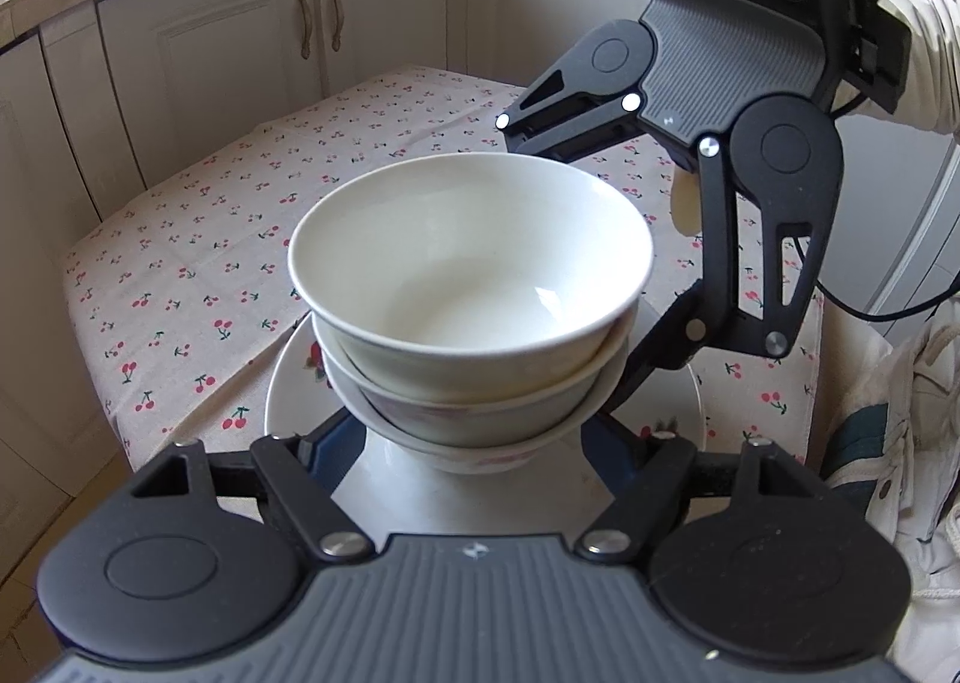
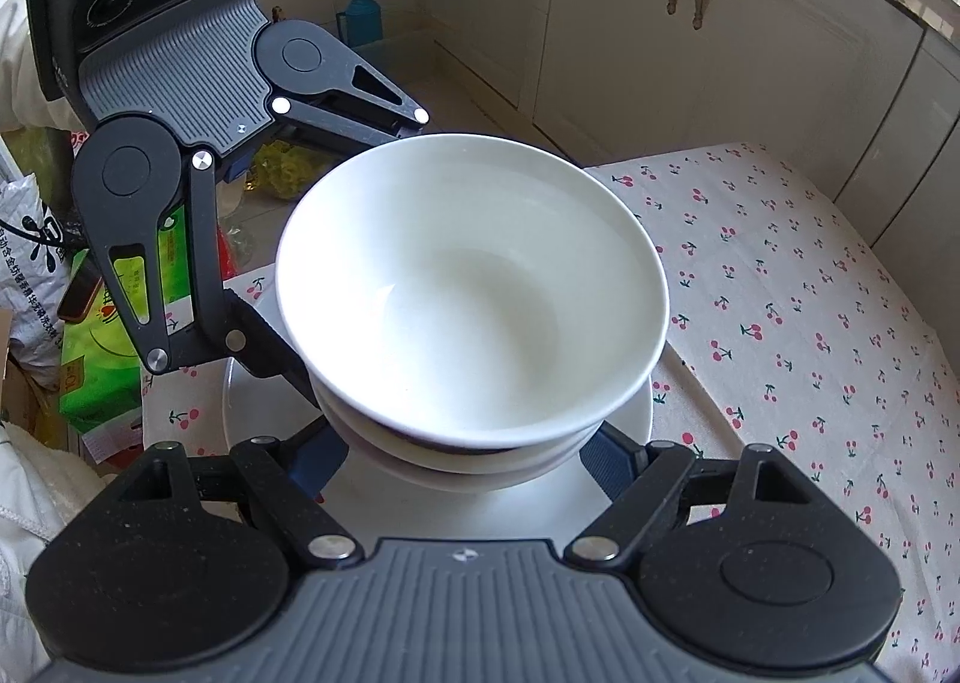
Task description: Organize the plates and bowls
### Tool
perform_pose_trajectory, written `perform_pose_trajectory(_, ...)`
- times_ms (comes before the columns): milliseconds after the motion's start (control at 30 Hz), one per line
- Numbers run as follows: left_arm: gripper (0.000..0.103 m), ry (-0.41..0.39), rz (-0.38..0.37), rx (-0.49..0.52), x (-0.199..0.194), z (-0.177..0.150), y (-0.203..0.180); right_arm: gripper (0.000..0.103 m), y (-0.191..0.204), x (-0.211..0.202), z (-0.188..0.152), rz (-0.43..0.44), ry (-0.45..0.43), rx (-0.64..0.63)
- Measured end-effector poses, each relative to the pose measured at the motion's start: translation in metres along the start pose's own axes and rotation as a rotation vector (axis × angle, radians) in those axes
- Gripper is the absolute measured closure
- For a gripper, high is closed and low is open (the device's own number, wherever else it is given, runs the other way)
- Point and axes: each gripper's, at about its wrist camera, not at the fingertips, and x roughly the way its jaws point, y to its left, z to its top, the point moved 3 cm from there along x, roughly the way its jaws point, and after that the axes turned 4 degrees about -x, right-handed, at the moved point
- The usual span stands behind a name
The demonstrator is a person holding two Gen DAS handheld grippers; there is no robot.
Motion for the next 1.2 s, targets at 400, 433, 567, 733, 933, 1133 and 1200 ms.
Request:
perform_pose_trajectory(400, 0.009, -0.049, 0.065, -0.007, -0.015, -0.001, -0.01, 0.001, 0.007, -0.013, 0.001, -0.042, -0.033, 0.014)
perform_pose_trajectory(433, 0.009, -0.048, 0.074, -0.006, -0.016, 0.0, -0.012, 0.0, 0.009, -0.014, 0.001, -0.047, -0.034, 0.014)
perform_pose_trajectory(567, 0.007, -0.047, 0.115, -0.002, -0.017, -0.004, -0.019, 0.0, 0.013, -0.015, -0.002, -0.077, -0.035, 0.015)
perform_pose_trajectory(733, 0.004, -0.096, 0.154, -0.059, -0.024, -0.009, -0.028, 0.0, 0.016, -0.018, -0.007, -0.145, -0.046, 0.064)
perform_pose_trajectory(933, 0.001, -0.164, 0.305, -0.066, -0.035, -0.007, -0.049, 0.0, 0.019, -0.026, -0.015, -0.229, -0.056, 0.155)
perform_pose_trajectory(1133, 0.001, -0.23, 0.364, -0.213, -0.049, -0.008, -0.067, 0.0, 0.035, -0.04, -0.027, -0.336, -0.078, 0.225)
perform_pose_trajectory(1200, 0.001, -0.234, 0.415, -0.242, -0.051, -0.008, -0.073, 0.0, 0.043, -0.048, -0.031, -0.363, -0.088, 0.242)
